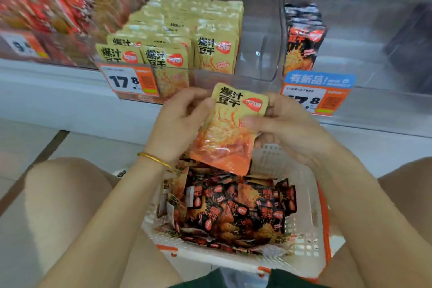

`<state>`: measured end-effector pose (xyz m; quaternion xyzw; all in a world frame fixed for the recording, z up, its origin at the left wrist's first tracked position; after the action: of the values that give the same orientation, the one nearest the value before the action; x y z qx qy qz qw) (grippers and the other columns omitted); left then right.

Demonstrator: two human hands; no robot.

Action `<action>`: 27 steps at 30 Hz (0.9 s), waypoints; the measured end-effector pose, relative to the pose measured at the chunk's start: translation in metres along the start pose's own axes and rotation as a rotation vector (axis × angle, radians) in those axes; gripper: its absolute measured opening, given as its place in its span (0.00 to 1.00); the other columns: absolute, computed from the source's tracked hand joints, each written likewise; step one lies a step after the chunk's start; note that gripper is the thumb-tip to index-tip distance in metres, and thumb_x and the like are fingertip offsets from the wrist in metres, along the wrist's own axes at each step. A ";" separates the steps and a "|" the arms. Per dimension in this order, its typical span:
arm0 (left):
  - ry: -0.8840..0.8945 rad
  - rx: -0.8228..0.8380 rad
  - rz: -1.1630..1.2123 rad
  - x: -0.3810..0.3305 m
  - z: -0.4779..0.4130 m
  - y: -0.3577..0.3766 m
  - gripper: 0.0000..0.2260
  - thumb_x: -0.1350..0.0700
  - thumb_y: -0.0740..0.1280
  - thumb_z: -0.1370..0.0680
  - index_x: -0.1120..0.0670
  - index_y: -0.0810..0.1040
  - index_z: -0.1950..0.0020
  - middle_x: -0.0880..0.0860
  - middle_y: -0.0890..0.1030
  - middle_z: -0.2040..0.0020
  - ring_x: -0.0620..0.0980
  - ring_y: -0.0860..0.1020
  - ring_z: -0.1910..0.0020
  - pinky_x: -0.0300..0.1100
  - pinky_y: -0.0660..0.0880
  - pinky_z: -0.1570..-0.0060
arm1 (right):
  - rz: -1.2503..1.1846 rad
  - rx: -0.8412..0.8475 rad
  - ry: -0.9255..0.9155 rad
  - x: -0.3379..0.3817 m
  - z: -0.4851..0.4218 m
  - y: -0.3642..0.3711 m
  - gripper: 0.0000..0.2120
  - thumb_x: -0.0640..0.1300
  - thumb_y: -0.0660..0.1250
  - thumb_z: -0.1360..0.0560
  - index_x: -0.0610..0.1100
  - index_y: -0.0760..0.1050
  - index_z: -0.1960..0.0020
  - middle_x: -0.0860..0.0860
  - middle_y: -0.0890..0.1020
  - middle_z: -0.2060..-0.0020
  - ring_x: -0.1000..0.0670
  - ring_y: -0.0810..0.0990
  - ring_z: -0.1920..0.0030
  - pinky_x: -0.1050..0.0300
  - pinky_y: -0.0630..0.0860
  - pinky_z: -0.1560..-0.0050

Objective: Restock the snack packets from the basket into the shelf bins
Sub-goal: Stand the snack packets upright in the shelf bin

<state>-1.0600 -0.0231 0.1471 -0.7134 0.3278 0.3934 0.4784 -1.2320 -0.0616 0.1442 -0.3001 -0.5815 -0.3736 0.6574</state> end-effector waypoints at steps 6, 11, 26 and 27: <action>0.342 -0.446 -0.487 -0.021 -0.023 -0.038 0.12 0.60 0.61 0.23 0.61 0.77 0.42 0.60 0.75 0.41 0.56 0.71 0.40 0.42 0.64 0.38 | 0.148 -0.301 -0.267 0.083 -0.047 -0.004 0.09 0.35 0.68 0.26 0.40 0.71 0.48 0.43 0.83 0.55 0.46 0.83 0.62 0.50 0.81 0.67; 0.347 -0.336 -0.686 -0.010 -0.040 -0.021 0.18 0.57 0.59 0.22 0.63 0.71 0.34 0.63 0.66 0.29 0.62 0.61 0.28 0.59 0.56 0.29 | 0.518 -0.529 -0.437 0.108 -0.088 -0.009 0.11 0.41 0.68 0.28 0.44 0.67 0.51 0.45 0.79 0.51 0.43 0.79 0.50 0.40 0.77 0.51; 0.316 -0.248 -0.777 0.008 -0.045 -0.006 0.25 0.52 0.55 0.20 0.58 0.59 0.24 0.59 0.56 0.23 0.55 0.51 0.23 0.54 0.48 0.25 | 1.159 -0.438 0.025 0.069 -0.130 0.014 0.33 0.53 0.75 0.32 0.38 0.65 0.37 0.44 0.79 0.43 0.42 0.79 0.43 0.52 0.70 0.56; 0.326 -0.255 -0.751 0.007 -0.044 -0.008 0.25 0.53 0.55 0.21 0.58 0.59 0.24 0.59 0.56 0.23 0.56 0.51 0.23 0.55 0.49 0.26 | 1.137 -0.436 0.033 0.069 -0.128 0.013 0.34 0.53 0.75 0.32 0.38 0.63 0.37 0.44 0.79 0.43 0.42 0.79 0.43 0.52 0.69 0.56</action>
<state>-1.0394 -0.0623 0.1544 -0.8896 0.0656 0.1113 0.4381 -1.1484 -0.1705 0.1950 -0.6854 -0.2298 -0.0791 0.6864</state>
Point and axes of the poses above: each hand's wrist, its own z-axis away from the middle knuckle, its own y-axis out of the palm, x = y × z, the point moved 5 cm from there along -z, towards the middle knuckle
